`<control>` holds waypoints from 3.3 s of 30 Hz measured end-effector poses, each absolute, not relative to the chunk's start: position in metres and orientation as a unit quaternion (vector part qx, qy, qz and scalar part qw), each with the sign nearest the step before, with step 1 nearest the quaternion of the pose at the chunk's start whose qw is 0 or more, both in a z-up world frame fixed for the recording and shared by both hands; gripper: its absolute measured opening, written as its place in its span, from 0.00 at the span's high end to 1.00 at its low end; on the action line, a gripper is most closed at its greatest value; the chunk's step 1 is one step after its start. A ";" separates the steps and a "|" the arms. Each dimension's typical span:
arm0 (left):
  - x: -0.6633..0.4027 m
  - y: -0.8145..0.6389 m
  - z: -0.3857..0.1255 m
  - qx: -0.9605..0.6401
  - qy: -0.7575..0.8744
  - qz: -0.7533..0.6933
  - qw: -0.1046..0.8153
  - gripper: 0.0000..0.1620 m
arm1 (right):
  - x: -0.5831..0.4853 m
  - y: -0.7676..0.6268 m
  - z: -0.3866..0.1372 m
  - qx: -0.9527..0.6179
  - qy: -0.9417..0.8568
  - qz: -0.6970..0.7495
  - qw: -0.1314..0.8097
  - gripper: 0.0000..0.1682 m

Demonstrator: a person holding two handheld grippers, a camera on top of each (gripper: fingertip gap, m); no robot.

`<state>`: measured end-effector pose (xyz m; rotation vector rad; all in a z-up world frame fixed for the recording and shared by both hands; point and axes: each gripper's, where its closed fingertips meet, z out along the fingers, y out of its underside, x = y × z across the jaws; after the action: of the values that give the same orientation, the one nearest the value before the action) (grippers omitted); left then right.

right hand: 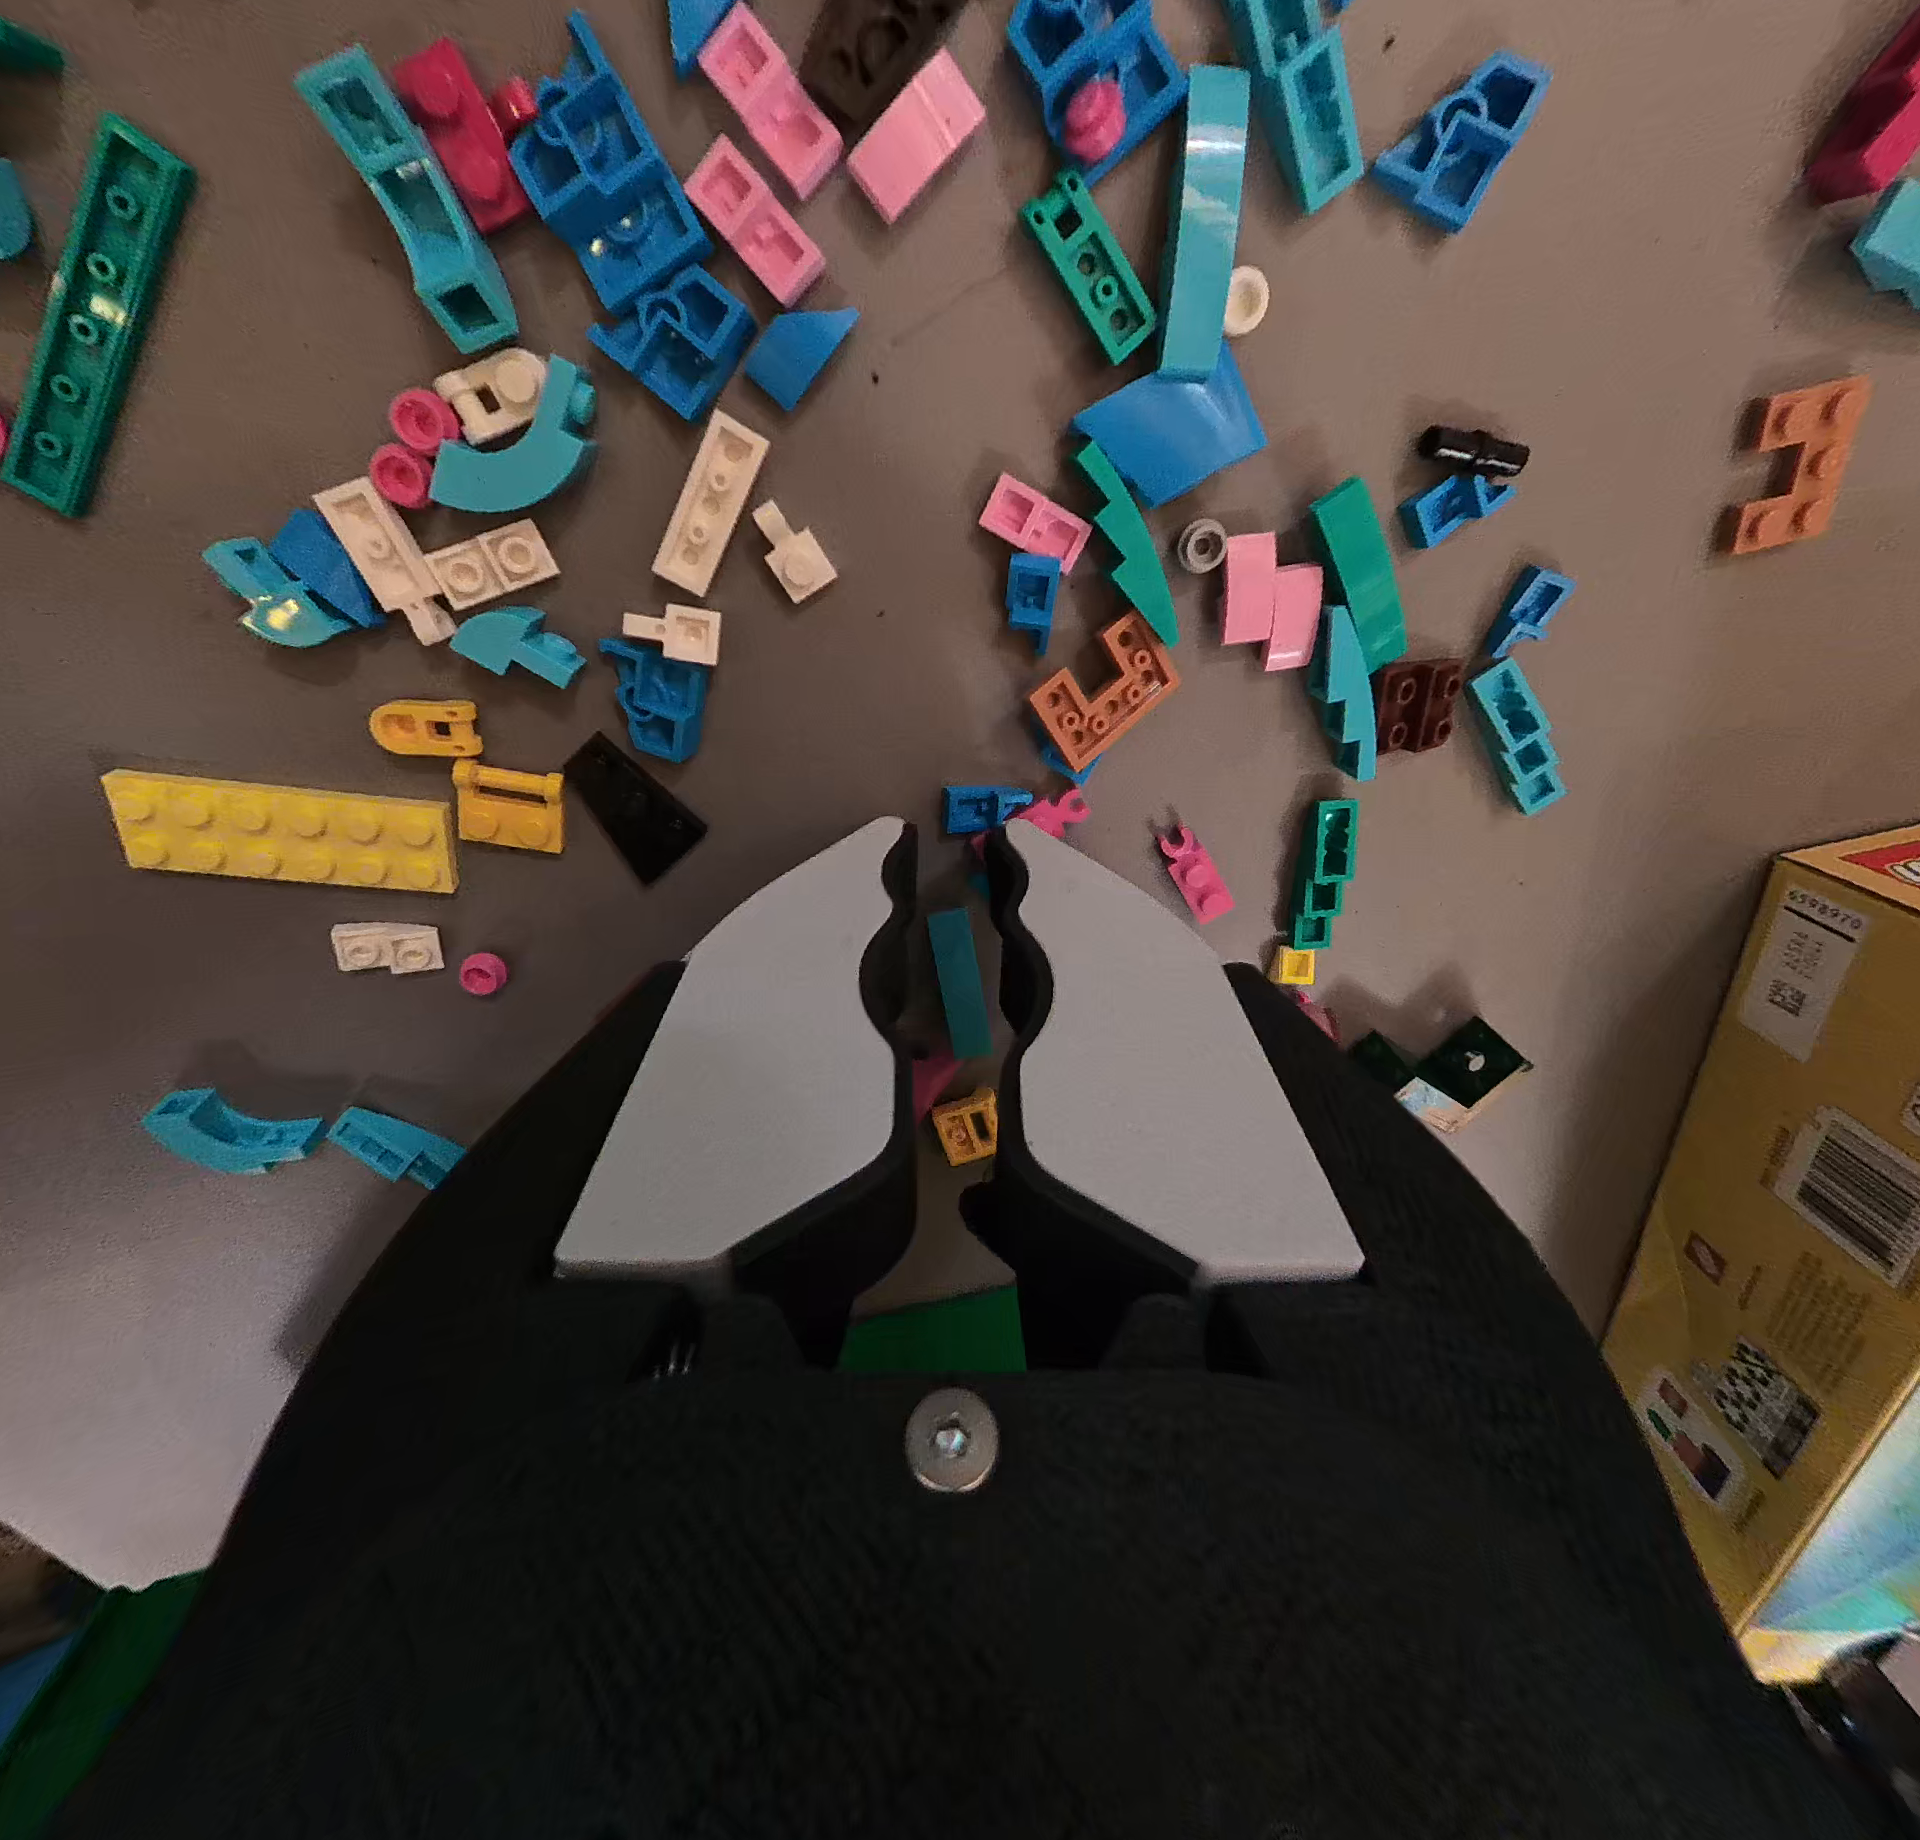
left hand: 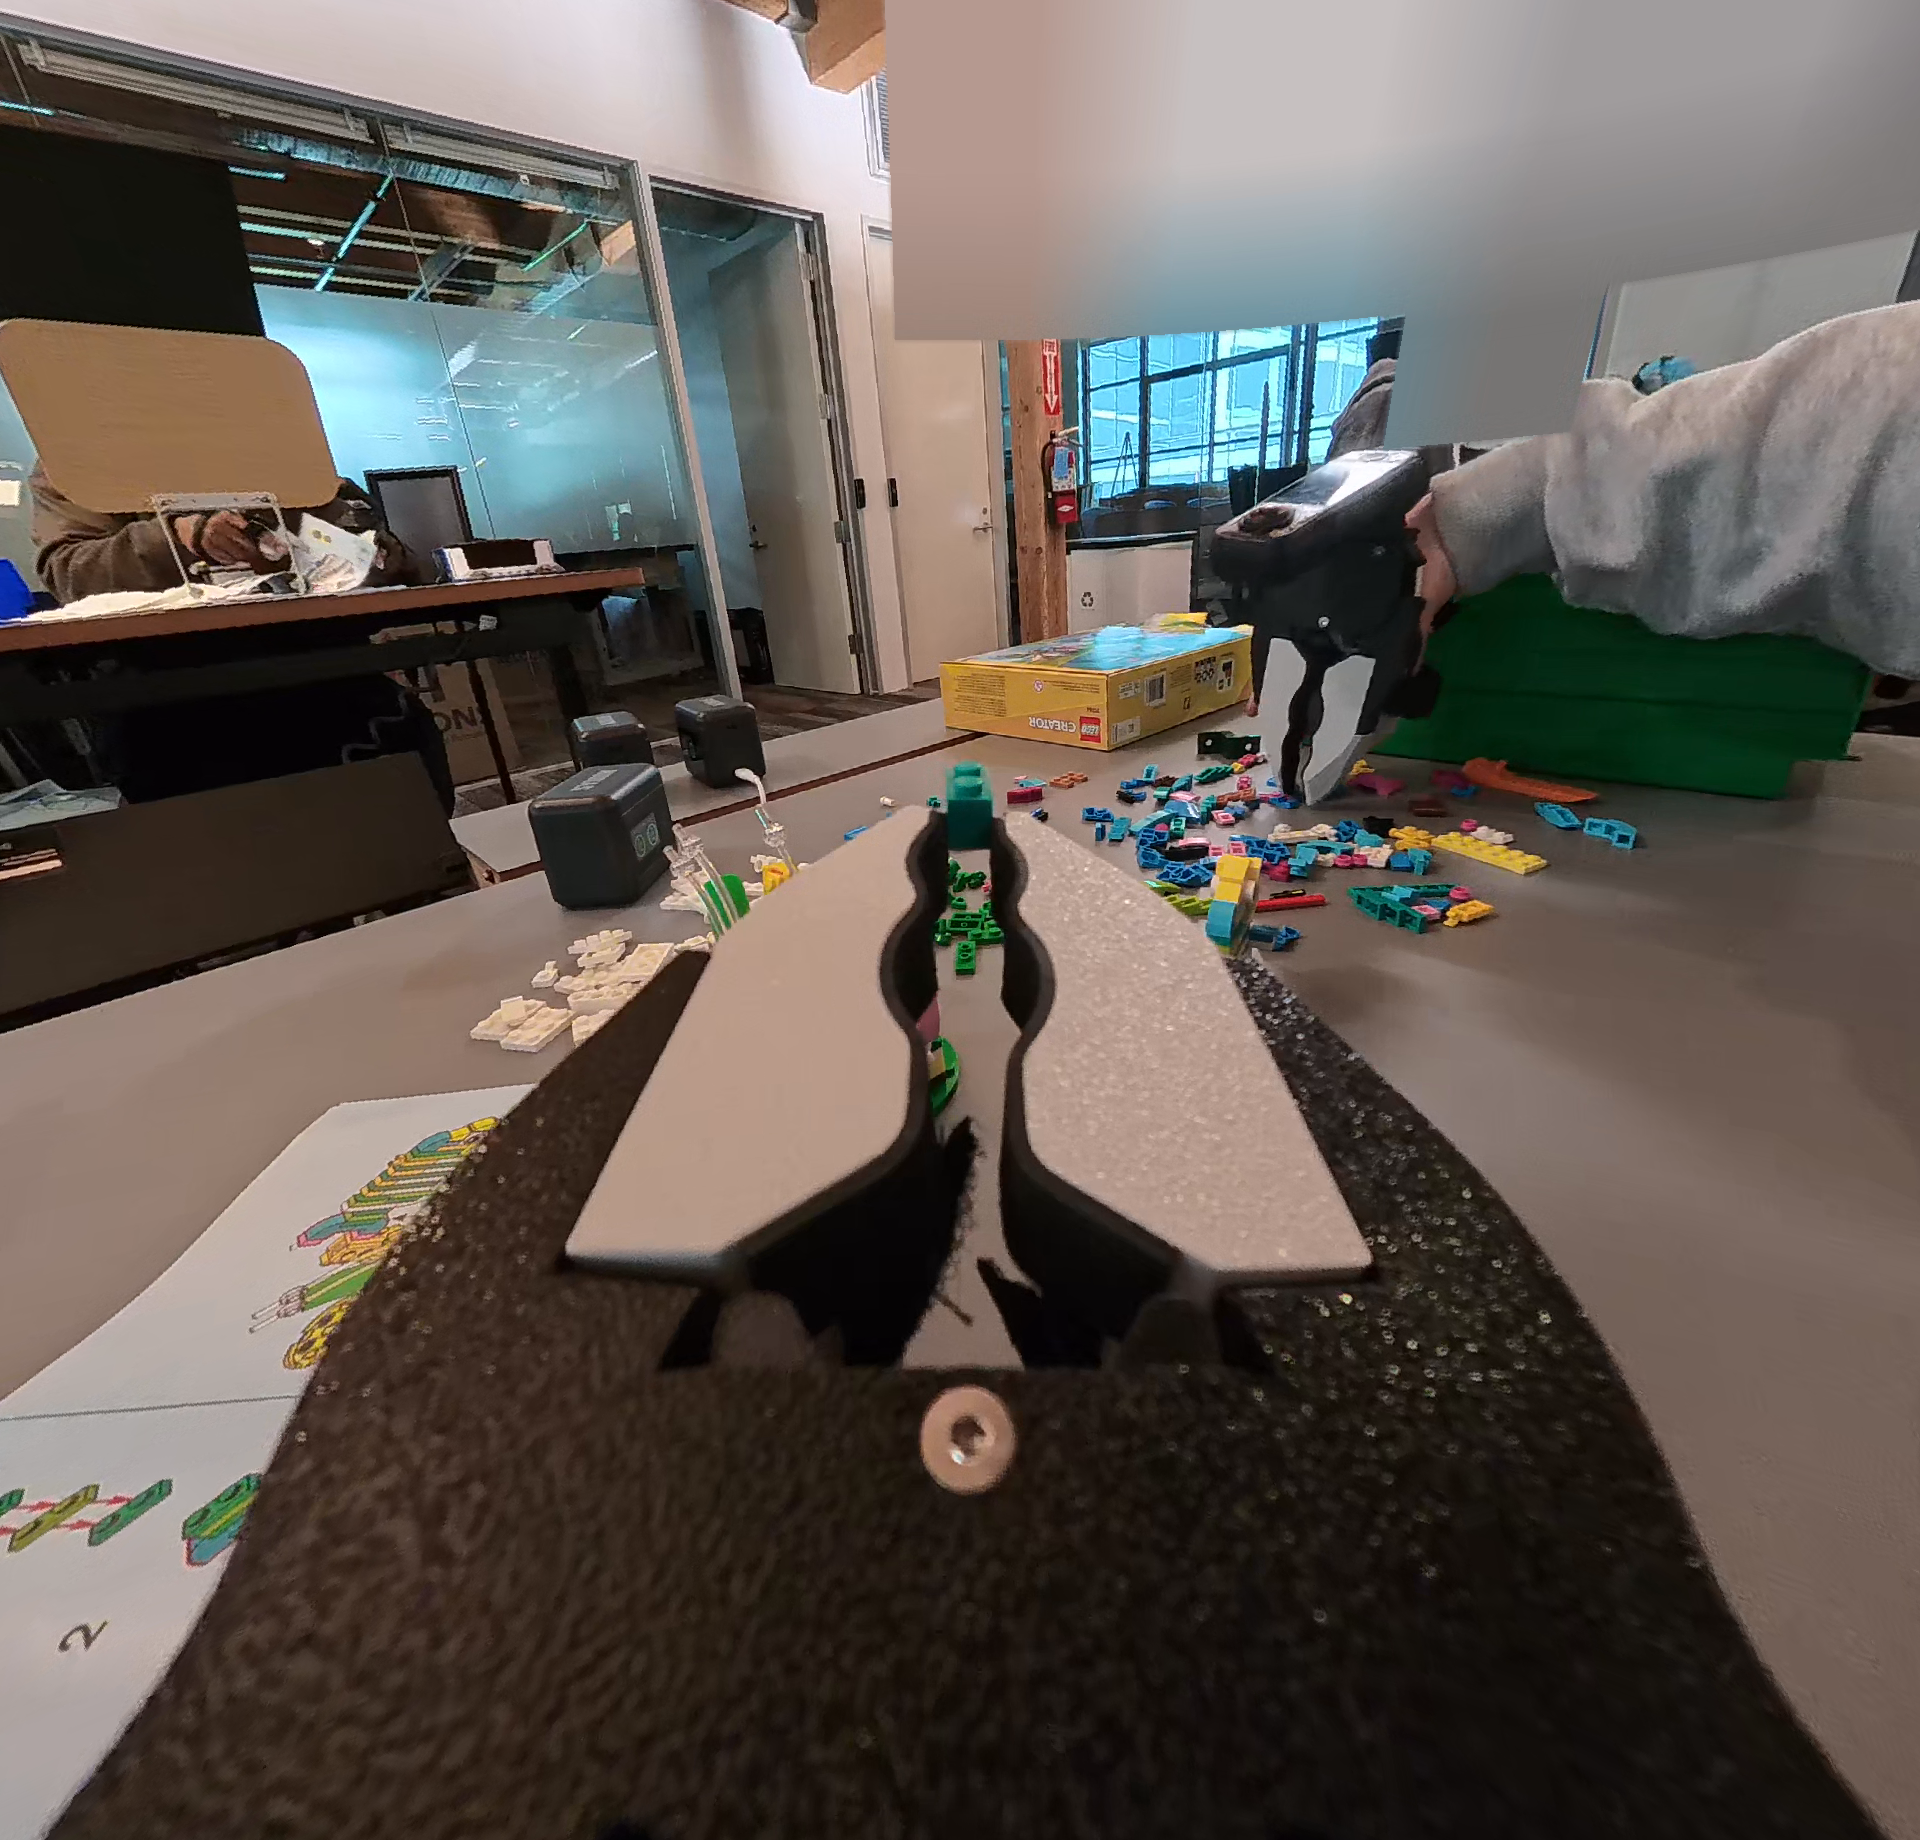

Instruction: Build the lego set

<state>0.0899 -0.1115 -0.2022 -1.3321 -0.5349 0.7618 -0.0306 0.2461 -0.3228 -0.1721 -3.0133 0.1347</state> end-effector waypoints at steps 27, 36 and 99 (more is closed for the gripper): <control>0.091 -0.110 -0.204 -0.597 -0.242 0.331 0.690 0.96 | 0.031 0.206 -0.322 0.039 -0.997 0.066 -0.010 0.89; 0.091 -0.110 -0.204 -0.595 -0.243 0.328 0.692 0.96 | 0.031 0.206 -0.316 0.024 -0.997 0.075 0.005 0.96; 0.087 -0.112 -0.207 -0.591 -0.266 0.293 0.702 0.96 | 0.071 0.117 -0.275 0.001 -0.933 0.306 0.188 0.94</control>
<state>0.0871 -0.1121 -0.2071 -1.3158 -0.5924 0.6531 0.0714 0.1168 -0.2753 0.0021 -2.6265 0.8614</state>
